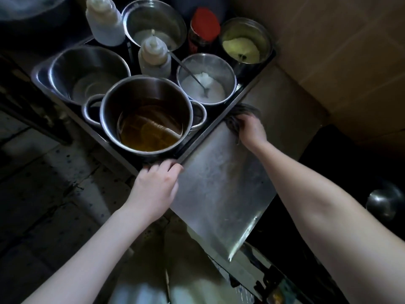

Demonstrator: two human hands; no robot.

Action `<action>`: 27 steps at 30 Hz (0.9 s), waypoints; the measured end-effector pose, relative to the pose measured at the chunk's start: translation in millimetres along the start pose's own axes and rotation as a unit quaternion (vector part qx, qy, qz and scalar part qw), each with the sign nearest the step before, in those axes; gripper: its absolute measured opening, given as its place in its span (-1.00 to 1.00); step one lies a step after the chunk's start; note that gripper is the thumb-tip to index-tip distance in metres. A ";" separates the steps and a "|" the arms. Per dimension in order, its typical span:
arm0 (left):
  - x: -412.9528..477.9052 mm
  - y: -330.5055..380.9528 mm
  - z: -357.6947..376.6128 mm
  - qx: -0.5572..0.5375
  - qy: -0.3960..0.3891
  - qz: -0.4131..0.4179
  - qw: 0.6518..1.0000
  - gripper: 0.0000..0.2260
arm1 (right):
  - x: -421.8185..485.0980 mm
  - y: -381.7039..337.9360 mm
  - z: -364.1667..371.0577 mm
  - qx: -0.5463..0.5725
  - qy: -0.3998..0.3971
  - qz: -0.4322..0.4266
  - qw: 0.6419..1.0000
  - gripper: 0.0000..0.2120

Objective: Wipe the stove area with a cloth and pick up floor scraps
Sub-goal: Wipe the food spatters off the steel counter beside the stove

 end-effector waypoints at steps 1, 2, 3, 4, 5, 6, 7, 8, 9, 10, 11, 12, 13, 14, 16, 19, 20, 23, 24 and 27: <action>0.5 0.0 0.6 0.000 0.000 -0.005 1.000 -0.73 | 9.0 0.2 -3.9 0.002 -0.001 -0.001 1.000 -0.72; 1.1 0.2 1.4 0.001 -0.001 -0.009 1.000 -0.73 | 16.9 0.4 -7.9 0.008 0.004 -0.002 1.000 -0.73; 1.8 0.6 2.1 0.002 0.000 -0.012 1.000 -0.72 | 24.0 0.9 -12.0 0.018 0.011 -0.001 1.000 -0.75; 2.6 1.5 2.4 0.003 0.000 -0.015 1.000 -0.72 | 30.6 2.0 -15.9 0.028 0.018 0.003 0.999 -0.76; 3.6 2.9 2.8 0.003 0.000 -0.016 1.000 -0.73 | 36.9 3.9 -19.3 0.037 0.021 0.009 0.999 -0.76; 4.6 4.7 3.3 0.004 -0.001 -0.016 1.000 -0.73 | 42.5 6.0 -22.7 0.043 0.024 0.015 0.999 -0.76; 5.9 6.8 3.8 0.007 -0.001 -0.016 1.000 -0.73 | 48.7 8.4 -25.8 0.047 0.027 0.021 0.998 -0.76; 7.7 9.4 4.8 0.009 0.000 -0.015 1.000 -0.73 | 54.6 11.1 -28.6 0.049 0.029 0.024 0.998 -0.76; 9.8 12.5 6.2 0.011 0.003 -0.013 1.000 -0.72 | 60.3 14.1 -30.5 0.051 0.028 0.027 0.998 -0.76; 12.7 16.0 7.3 0.010 0.008 -0.010 1.000 -0.72 | 66.0 17.3 -32.1 0.052 0.026 0.031 0.998 -0.75; 16.6 19.8 8.1 0.008 0.016 -0.006 1.000 -0.72 | 71.7 20.5 -33.6 0.051 0.024 0.036 0.998 -0.75; 21.7 24.1 8.6 0.005 0.023 0.000 1.000 -0.72 | 76.5 23.6 -35.2 0.049 0.024 0.040 0.998 -0.74; 27.8 28.6 9.3 0.003 0.028 0.006 1.000 -0.72 | 80.9 26.3 -37.1 0.048 0.025 0.043 0.998 -0.74; 34.7 33.1 9.9 0.002 0.030 0.012 0.999 -0.72 | 84.9 28.3 -38.9 0.046 0.026 0.040 0.998 -0.74; 49.9 41.8 10.7 0.005 0.032 0.023 0.999 -0.74 | 93.1 32.6 -42.6 0.039 0.027 0.031 0.998 -0.74; 72.4 54.7 11.0 0.001 0.040 0.042 0.998 -0.75 | 107.2 44.1 -48.1 0.025 0.035 0.043 0.998 -0.71; 79.8 58.8 10.5 -0.002 0.045 0.048 0.998 -0.76 | 111.7 48.5 -50.1 0.023 0.039 0.052 0.998 -0.70; 99.8 66.7 8.8 -0.001 0.060 0.057 0.997 -0.79 | 124.2 57.7 -56.3 0.021 0.050 0.070 0.996 -0.69; 105.0 67.9 8.5 0.001 0.065 0.058 0.996 -0.79 | 128.7 59.6 -58.3 0.019 0.052 0.077 0.996 -0.68; 114.8 69.8 9.0 -0.008 0.079 0.063 0.995 -0.78 | 145.1 62.3 -65.5 0.014 0.050 0.093 0.994 -0.68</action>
Point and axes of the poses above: each hand's wrist, its own x-axis towards the middle knuckle, its own z-axis out of the palm, y = z × x, the point moved 5 cm from there along x, towards the middle knuckle, and after that the axes turned 12 degrees about z, right-handed, at the moved point
